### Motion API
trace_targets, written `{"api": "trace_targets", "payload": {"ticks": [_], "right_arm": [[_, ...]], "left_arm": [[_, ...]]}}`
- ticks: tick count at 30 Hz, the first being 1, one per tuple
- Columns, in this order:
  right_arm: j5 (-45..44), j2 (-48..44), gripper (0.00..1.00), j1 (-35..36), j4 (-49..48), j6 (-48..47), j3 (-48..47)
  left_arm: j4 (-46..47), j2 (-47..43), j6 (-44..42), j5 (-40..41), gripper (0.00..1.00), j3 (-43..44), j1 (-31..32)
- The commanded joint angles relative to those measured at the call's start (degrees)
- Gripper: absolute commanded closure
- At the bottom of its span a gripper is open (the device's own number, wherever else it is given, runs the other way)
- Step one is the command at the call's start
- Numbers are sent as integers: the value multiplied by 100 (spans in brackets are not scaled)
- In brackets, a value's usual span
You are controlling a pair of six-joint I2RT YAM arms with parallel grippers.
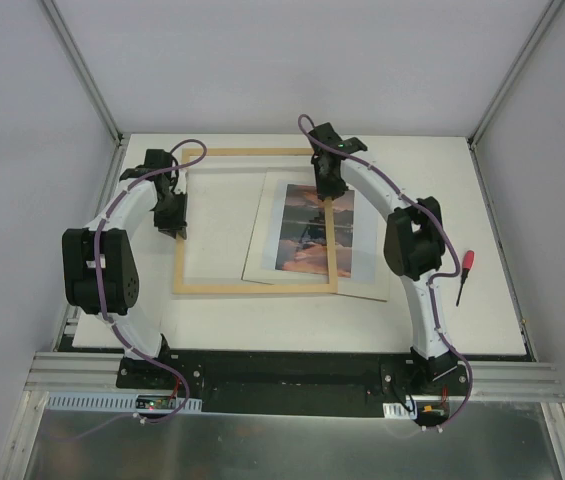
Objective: Take the photo out of the frame
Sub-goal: Pick up the photo frame item at the center of the board, then place the photo frame item at the center of the board.
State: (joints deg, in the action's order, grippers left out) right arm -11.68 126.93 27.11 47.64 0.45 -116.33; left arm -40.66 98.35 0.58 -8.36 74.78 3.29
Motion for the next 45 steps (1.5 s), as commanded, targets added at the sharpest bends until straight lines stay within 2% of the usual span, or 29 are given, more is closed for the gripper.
{"api": "trace_targets", "payload": {"ticks": [1, 6, 10, 15, 19, 22, 27, 33, 40, 43, 45], "right_arm": [[641, 471, 100, 821, 211, 254, -889], [886, 1069, 100, 1348, 159, 377, -1584], [1106, 1281, 98, 1665, -105, 430, -1682], [1624, 1457, 75, 1850, -342, 377, -1735], [2063, 1361, 54, 1850, -658, 211, -1437], [2486, 1272, 43, 1859, -809, 105, -1182], [3013, 1237, 32, 1868, -879, -158, -979], [2821, 1018, 22, 1850, -809, -528, -847], [2540, 394, 13, 1640, -677, -932, -277], [2592, 87, 11, 1438, -519, -1090, 13], [2671, -194, 9, 1245, -449, -1257, 242]], "left_arm": [[147, -334, -690, 141, 100, -60, -285], [147, -150, -998, 422, 100, -166, -1066], [173, 202, -1235, 643, 100, -122, -1462], [225, 747, -1288, 801, 100, 132, -1691], [313, 1002, -1288, 1283, 100, 308, -1700], [349, 1204, -1262, 1731, 100, 466, -1717], [357, 1529, -1218, 2417, 100, 765, -1849], [375, 1784, -1280, 2998, 100, 915, -1981], [366, 1794, -1271, 3095, 99, 880, -2025], [358, 1636, -1218, 2981, 76, 810, -2025], [314, 1513, -1201, 2893, 54, 775, -2025]]}}
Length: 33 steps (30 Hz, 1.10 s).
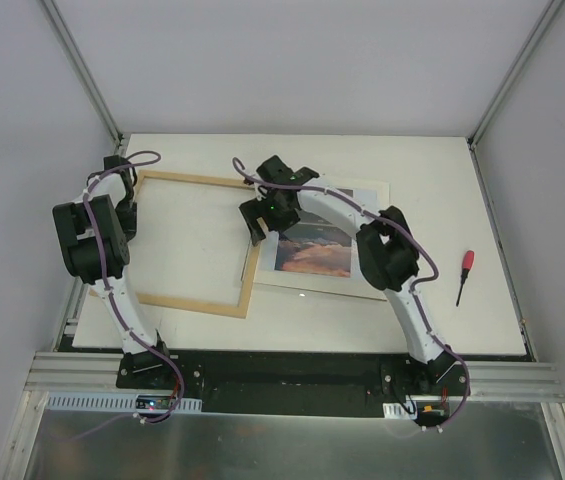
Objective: Take the photo out of the frame
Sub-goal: Place the photo frame item at the center of the board, then pick up the photo frame item at the center of the board.
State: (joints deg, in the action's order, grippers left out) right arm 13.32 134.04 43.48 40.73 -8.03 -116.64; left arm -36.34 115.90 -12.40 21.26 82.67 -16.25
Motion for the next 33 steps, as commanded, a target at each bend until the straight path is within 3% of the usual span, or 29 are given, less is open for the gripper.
{"api": "trace_targets", "payload": {"ticks": [1, 4, 10, 15, 21, 28, 33], "right_arm": [[258, -1062, 8, -498, 286, -497, 447], [556, -1677, 7, -910, 505, -682, 852], [1198, -2891, 7, -2140, 603, -1085, 2214], [1331, -3182, 7, -3028, 647, -1543, 3084], [1604, -3226, 8, -3583, 383, -1482, 3595], [1551, -3156, 8, -3900, 514, -1306, 3473], [1735, -2893, 8, -4260, 690, -1253, 3464]], "left_arm": [[-171, -304, 107, -104, 48, -14, -71], [-382, -593, 159, -314, 35, 12, -71], [-918, -1481, 291, -1534, 29, 82, 130], [-1042, -1939, 528, -3204, 27, 29, 1201], [-858, -1054, 1151, -4365, 24, 564, 2371], [-787, 20, 1565, -4280, 20, 1435, 3039], [-550, 354, 1811, -4261, 19, 1366, 3417]]}}
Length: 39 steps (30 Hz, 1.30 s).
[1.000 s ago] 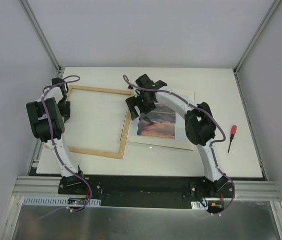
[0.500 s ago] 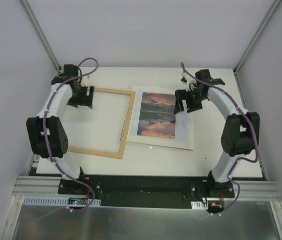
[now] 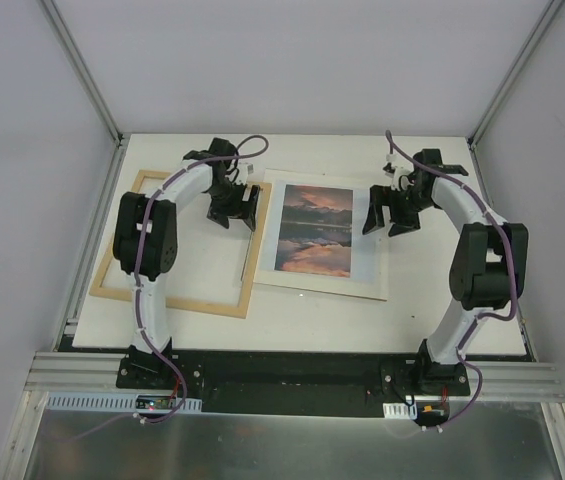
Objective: Take the photo out of the frame
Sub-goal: Pick up the photo frame item at the center of the board.
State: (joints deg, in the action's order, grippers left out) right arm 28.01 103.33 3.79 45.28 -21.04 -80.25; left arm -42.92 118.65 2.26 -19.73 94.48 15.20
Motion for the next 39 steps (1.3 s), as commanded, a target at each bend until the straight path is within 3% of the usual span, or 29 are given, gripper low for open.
{"api": "trace_targets", "payload": {"ticks": [1, 17, 25, 39], "right_arm": [[293, 231, 8, -352, 262, 47, -167], [73, 987, 10, -704, 262, 302, 53], [538, 1286, 13, -740, 254, 346, 53], [838, 601, 16, -871, 183, 337, -26]], "left_arm": [[160, 140, 389, -215, 19, 159, 334], [354, 615, 626, -1244, 18, 247, 738], [459, 721, 705, -1587, 18, 132, 923], [583, 563, 749, -1640, 17, -96, 1029]]}}
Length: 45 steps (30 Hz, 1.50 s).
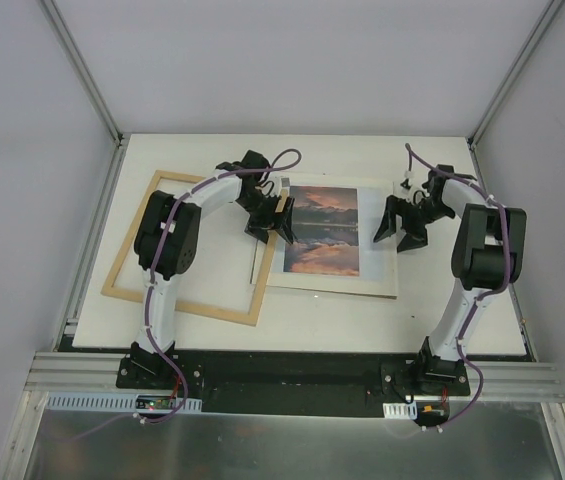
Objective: Take the photo out of the frame
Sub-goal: Pick up the photo frame item at the center of the board.
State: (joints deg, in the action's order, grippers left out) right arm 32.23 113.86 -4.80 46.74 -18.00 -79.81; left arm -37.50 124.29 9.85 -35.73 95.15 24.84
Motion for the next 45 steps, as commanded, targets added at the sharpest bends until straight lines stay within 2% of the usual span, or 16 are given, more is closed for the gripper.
{"api": "trace_targets", "payload": {"ticks": [1, 9, 19, 26, 29, 30, 35, 41, 45], "right_arm": [[433, -479, 16, -12, 54, 33, -78], [539, -620, 17, -12, 89, -11, -17], [1136, -225, 27, -118, 90, -204, 246], [1154, 83, 30, -372, -16, -546, 475], [1320, 154, 35, -452, -25, -661, 501], [1408, 154, 37, -469, -33, -687, 510], [1988, 154, 66, -487, -104, -731, 537], [2086, 285, 78, -478, -139, -705, 458], [1972, 400, 99, -496, -209, -635, 458]], "left_arm": [[41, -10, -9, -31, 17, -164, 65], [49, 34, 8, -22, 17, -155, 65], [49, -27, 9, -57, 17, -217, 65], [76, -142, 0, -75, 17, -287, 65], [67, -168, -9, -84, 17, -313, 65], [67, -168, 0, -84, 17, -313, 65], [85, -195, 0, -84, 17, -340, 73], [93, -265, -9, -57, 17, -375, 74], [85, -309, -27, -66, 17, -392, 74]]}}
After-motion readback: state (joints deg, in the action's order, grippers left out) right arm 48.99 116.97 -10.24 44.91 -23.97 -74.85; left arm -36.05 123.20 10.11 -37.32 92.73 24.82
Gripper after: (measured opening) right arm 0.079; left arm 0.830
